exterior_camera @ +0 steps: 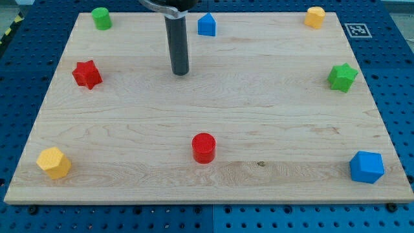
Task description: Push the green circle to the center
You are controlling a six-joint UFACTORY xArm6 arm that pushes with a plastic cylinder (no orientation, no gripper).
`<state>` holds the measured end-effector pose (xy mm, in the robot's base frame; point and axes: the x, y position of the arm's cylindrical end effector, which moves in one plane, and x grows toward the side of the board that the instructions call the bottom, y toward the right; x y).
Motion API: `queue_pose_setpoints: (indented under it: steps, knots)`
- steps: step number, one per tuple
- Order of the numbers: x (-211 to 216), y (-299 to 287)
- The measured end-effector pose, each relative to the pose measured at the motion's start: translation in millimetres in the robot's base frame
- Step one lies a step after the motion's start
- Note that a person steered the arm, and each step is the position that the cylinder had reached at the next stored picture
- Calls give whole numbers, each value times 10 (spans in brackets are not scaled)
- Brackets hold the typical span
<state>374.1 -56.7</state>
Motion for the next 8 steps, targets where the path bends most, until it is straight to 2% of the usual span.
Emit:
queue_pose_setpoints:
  steps: [3,4,6,7,8]
  knots:
    - [-19,-52]
    - [-82,-608]
    - [-603,-2039]
    - [-817,-2477]
    - [-1343,-2448]
